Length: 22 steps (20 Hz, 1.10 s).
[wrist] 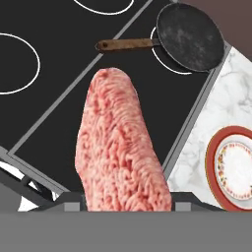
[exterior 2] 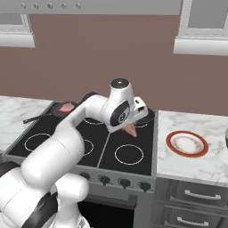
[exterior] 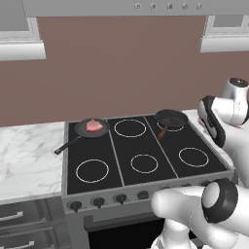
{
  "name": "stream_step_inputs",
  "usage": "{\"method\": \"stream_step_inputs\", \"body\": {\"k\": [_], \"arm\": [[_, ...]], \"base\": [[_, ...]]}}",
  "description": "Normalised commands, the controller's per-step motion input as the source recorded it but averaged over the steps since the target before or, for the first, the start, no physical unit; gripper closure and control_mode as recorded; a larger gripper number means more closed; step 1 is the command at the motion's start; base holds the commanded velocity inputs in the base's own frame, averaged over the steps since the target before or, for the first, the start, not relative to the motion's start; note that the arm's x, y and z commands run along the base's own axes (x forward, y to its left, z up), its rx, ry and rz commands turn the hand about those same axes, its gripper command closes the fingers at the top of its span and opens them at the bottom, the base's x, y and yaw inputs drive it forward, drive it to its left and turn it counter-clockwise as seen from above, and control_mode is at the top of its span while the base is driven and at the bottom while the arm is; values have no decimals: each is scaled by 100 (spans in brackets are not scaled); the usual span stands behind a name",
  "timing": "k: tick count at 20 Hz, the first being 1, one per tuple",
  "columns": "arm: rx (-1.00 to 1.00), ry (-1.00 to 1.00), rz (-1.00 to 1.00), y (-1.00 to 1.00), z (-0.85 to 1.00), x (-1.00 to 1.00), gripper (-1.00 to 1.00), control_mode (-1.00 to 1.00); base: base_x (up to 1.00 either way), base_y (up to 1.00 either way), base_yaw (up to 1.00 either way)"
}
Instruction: Place one of the steaks on the plate and the other in the bowl. Then place the bowl in the fridge.
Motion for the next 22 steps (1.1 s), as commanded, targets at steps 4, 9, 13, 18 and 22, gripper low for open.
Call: {"method": "stream_step_inputs", "body": {"k": [4,9,13,18,22], "arm": [[2,2,-2,14,-4,23,100,-100],[0,0,-2,3,0,8,100,-100],[0,0,0,0,0,0,100,-100],[0,0,0,0,0,1,100,-100],[0,0,1,-10,0,5,100,100]], "base": [[0,0,0],[0,0,0],[0,0,0],[0,0,0],[0,-11,1]]}}
